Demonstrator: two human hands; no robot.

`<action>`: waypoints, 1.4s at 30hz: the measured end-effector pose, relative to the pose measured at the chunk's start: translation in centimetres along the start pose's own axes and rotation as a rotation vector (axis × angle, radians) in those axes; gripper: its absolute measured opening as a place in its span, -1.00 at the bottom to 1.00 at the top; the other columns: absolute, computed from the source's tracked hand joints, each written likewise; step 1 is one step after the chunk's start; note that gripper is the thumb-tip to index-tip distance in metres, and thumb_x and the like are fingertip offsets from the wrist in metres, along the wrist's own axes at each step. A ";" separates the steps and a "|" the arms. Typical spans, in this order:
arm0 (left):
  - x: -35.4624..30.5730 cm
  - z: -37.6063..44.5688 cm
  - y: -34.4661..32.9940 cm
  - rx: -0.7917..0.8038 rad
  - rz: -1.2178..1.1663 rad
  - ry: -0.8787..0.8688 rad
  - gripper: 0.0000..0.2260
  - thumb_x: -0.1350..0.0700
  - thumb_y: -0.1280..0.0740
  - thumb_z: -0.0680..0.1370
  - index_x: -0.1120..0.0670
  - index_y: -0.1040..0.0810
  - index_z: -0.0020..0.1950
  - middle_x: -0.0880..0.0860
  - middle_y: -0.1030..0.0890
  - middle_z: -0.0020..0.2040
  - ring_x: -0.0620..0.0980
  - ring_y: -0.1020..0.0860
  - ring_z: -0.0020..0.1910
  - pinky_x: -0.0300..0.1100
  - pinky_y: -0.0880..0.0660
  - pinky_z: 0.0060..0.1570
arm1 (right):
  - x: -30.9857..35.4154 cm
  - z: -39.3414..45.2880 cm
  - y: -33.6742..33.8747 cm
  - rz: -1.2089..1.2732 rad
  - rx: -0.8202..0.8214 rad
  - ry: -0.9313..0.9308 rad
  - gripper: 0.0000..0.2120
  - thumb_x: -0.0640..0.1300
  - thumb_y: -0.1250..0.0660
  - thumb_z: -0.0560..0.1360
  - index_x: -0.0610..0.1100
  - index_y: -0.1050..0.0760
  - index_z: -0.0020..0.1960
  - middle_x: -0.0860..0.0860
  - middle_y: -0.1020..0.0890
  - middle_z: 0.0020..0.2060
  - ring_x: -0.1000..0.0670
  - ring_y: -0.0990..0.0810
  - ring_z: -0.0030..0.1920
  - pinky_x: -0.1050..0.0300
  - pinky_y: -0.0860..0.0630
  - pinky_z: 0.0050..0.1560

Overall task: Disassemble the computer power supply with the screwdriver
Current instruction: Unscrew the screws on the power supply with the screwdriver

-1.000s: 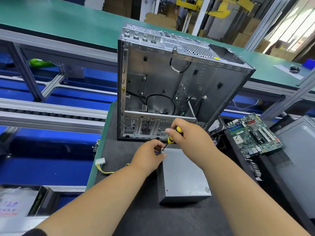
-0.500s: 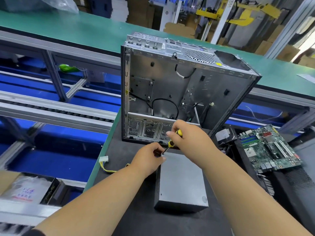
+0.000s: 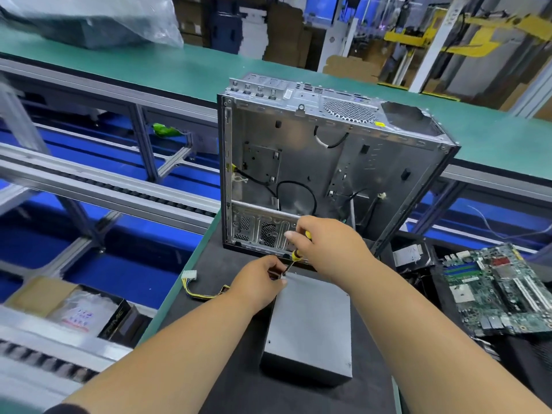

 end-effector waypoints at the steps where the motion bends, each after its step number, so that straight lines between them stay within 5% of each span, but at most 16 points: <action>1: 0.0 -0.1 0.0 0.000 -0.005 0.005 -0.85 0.12 -0.42 0.50 -0.13 -0.52 -0.15 -0.14 -0.63 -0.13 -0.14 -0.59 -0.08 -0.23 -0.48 -0.04 | -0.1 0.1 -0.1 0.034 0.001 -0.005 -0.74 0.17 -0.20 0.60 -0.02 -0.41 -0.07 0.06 -0.55 -0.29 -0.03 -0.52 -0.24 0.11 -0.31 -0.36; 9: 0.1 -0.1 -0.1 -0.012 -0.071 0.027 -0.88 0.18 -0.41 0.51 -0.05 -0.58 -0.05 -0.04 -0.67 -0.05 -0.07 -0.61 -0.02 -0.22 -0.52 0.05 | 0.0 0.4 -0.2 0.181 0.007 0.063 -0.91 -0.12 -0.32 0.50 0.03 -0.42 -0.09 0.08 -0.50 -0.12 0.02 -0.50 -0.19 0.15 -0.41 -0.28; 12: 0.3 -0.1 -0.1 -0.015 -0.064 0.036 -0.88 0.15 -0.42 0.51 -0.08 -0.58 -0.06 -0.05 -0.67 -0.06 -0.09 -0.61 -0.03 -0.25 -0.50 0.01 | 0.0 0.5 -0.3 0.075 0.023 0.085 -0.95 -0.03 -0.27 0.52 0.01 -0.43 -0.07 0.05 -0.52 -0.13 -0.02 -0.51 -0.16 0.08 -0.44 -0.25; 16: 0.4 0.0 -0.1 -0.013 -0.070 0.036 -0.88 0.15 -0.43 0.50 -0.08 -0.59 -0.06 -0.05 -0.67 -0.07 -0.08 -0.62 -0.04 -0.23 -0.52 0.01 | -0.4 1.0 0.0 -0.018 0.022 0.069 -0.70 0.22 -0.18 0.59 0.00 -0.45 -0.07 0.05 -0.61 -0.24 -0.01 -0.53 -0.20 0.12 -0.42 -0.30; 26: 0.7 0.3 -0.2 0.004 -0.078 0.029 -0.85 0.15 -0.44 0.49 -0.10 -0.57 -0.09 -0.08 -0.63 -0.13 -0.16 -0.56 -0.18 -0.36 -0.45 -0.13 | -0.4 1.2 -0.4 0.180 0.079 0.063 -0.93 -0.14 -0.27 0.50 0.01 -0.44 -0.05 0.15 -0.50 -0.18 0.08 -0.49 -0.20 0.17 -0.36 -0.32; 29: 0.6 0.3 -0.2 0.005 -0.083 0.021 -0.85 0.16 -0.45 0.49 -0.10 -0.57 -0.09 -0.06 -0.63 -0.12 -0.12 -0.56 -0.17 -0.29 -0.49 -0.08 | -0.4 1.1 0.0 0.104 0.079 0.075 -0.95 -0.05 -0.26 0.53 -0.01 -0.46 -0.08 0.11 -0.53 -0.19 -0.01 -0.52 -0.17 0.15 -0.39 -0.29; 32: 0.6 0.4 -0.2 0.007 -0.078 0.025 -0.86 0.14 -0.44 0.49 -0.10 -0.58 -0.08 -0.04 -0.64 -0.10 -0.12 -0.57 -0.16 -0.33 -0.46 -0.13 | -0.6 1.2 0.5 -0.012 0.038 0.072 -0.72 0.22 -0.21 0.57 0.03 -0.46 -0.13 0.10 -0.54 -0.30 0.04 -0.50 -0.22 0.15 -0.31 -0.35; 39: 0.5 0.3 -0.1 0.014 -0.062 0.011 -0.82 0.15 -0.45 0.49 -0.15 -0.55 -0.12 -0.12 -0.62 -0.12 -0.15 -0.57 -0.15 -0.30 -0.47 -0.08 | -0.8 1.0 -0.1 0.119 0.048 0.064 -0.92 -0.09 -0.29 0.52 0.02 -0.40 -0.03 0.11 -0.49 -0.24 0.05 -0.48 -0.24 0.13 -0.37 -0.32; 42: 0.5 0.3 -0.2 0.016 -0.064 0.017 -0.81 0.15 -0.45 0.49 -0.16 -0.54 -0.15 -0.15 -0.61 -0.14 -0.17 -0.57 -0.17 -0.32 -0.46 -0.12 | -0.8 0.8 -0.1 0.077 0.054 0.063 -0.96 -0.06 -0.27 0.51 0.01 -0.41 -0.08 0.10 -0.49 -0.22 0.02 -0.49 -0.21 0.13 -0.38 -0.31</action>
Point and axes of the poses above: each hand's wrist, its own z-axis towards the middle knuckle, its own y-axis out of the back of the hand, x = y × z, the point moved 8 cm from there along z, towards the middle knuckle
